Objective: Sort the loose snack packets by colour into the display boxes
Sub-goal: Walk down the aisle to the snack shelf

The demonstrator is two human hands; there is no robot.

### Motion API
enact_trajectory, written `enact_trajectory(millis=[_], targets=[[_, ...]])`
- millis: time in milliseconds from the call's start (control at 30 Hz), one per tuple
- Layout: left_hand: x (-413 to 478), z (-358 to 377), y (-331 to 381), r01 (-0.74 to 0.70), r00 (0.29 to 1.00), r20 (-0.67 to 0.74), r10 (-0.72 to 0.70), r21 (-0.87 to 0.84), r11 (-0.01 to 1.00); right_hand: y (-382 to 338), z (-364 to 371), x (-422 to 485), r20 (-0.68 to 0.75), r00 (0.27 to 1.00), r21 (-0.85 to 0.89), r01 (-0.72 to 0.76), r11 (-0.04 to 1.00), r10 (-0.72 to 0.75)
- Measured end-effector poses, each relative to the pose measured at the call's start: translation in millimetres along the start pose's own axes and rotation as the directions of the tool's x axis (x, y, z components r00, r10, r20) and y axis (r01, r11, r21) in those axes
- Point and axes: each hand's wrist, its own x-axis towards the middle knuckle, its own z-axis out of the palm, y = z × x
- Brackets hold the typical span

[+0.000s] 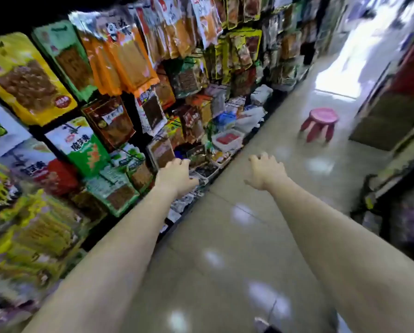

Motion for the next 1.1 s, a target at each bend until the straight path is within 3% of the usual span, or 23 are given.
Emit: enact_trajectory(millis=[167, 400, 800, 1100], targets=[[-5, 31, 26, -0.223, 0.971, 0.1, 0.216, 0.068, 0.972, 20, 46, -51, 0.088, 0.969, 0.05, -0.236, 0.97, 0.231], [-24, 73, 94, -0.427, 0.891, 0.172, 0.42, 0.0, 0.904, 69, 74, -117, 0.14, 0.895, 0.079, -0.437, 0.896, 0.424], [-13, 78, 215, -0.508, 0.848, 0.163, 0.504, -0.021, 0.861, 174, 64, -142, 0.11, 0.841, 0.1, -0.54, 0.836, 0.53], [53, 74, 262, -0.516, 0.842, 0.17, 0.512, -0.027, 0.856, 224, 53, -71, 0.136, 0.853, 0.102, -0.518, 0.85, 0.503]])
